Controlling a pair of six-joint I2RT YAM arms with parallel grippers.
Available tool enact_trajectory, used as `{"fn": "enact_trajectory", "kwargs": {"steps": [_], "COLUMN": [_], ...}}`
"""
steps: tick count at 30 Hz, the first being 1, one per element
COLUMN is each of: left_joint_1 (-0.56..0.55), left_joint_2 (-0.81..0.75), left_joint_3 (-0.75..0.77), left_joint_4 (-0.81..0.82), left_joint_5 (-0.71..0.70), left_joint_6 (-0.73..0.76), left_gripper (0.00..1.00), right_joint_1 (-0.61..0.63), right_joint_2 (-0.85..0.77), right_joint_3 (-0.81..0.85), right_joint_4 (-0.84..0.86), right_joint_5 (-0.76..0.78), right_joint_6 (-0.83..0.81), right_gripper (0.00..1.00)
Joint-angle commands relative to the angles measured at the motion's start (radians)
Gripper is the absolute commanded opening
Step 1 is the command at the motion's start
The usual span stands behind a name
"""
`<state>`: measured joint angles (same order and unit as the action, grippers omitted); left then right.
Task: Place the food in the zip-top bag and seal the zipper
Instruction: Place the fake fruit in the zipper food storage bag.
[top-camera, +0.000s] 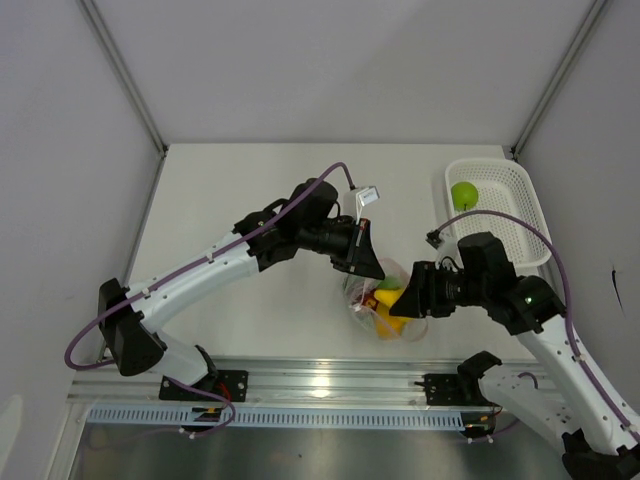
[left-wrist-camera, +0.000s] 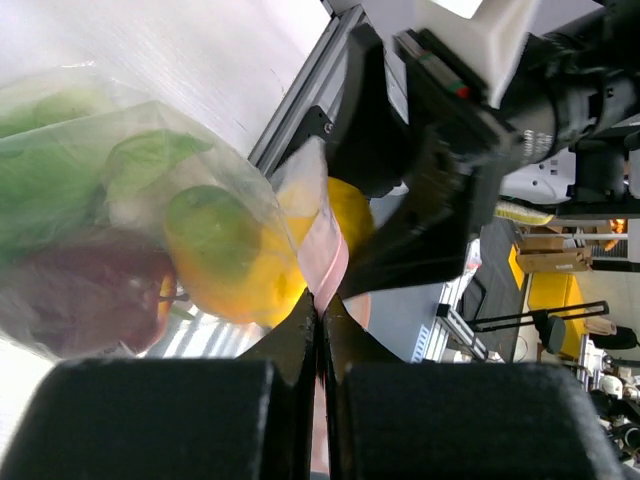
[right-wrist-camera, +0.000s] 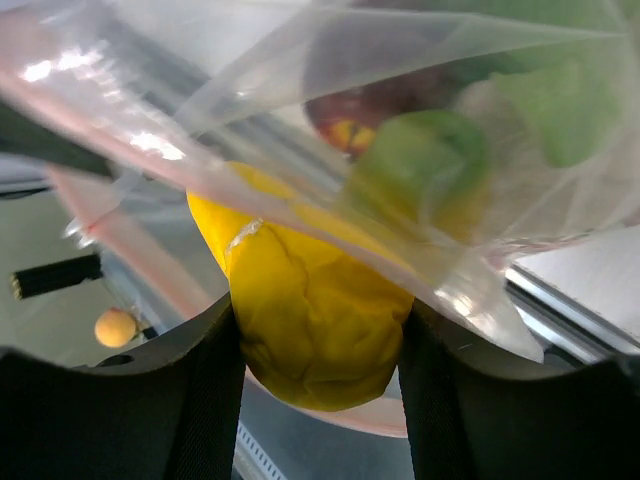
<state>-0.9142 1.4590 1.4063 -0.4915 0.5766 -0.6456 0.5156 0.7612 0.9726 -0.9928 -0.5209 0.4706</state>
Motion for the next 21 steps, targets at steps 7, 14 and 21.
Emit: {"fn": "enact_trajectory", "kwargs": {"steps": [7, 14, 21], "left_joint_1": [-0.005, -0.009, -0.011], "left_joint_2": [-0.046, -0.048, -0.057], "left_joint_3": [0.025, 0.020, 0.025], "left_joint_4": [0.018, 0.028, 0.016], "left_joint_5": [-0.001, -0.001, -0.012], "left_joint_6": [0.008, -0.002, 0.007], "left_gripper": [0.01, 0.00, 0.01], "right_joint_1": [0.024, 0.202, 0.345], "right_joint_2": [0.087, 0.187, 0.271], "right_joint_3": [0.095, 0.190, 0.233], "right_joint_4": [-0.046, 0.026, -0.010], "right_joint_5": [0.179, 0.157, 0.231], "right_joint_6": [-0.015, -0.018, -0.042], "right_gripper": [0.17, 0.36, 0.71]}}
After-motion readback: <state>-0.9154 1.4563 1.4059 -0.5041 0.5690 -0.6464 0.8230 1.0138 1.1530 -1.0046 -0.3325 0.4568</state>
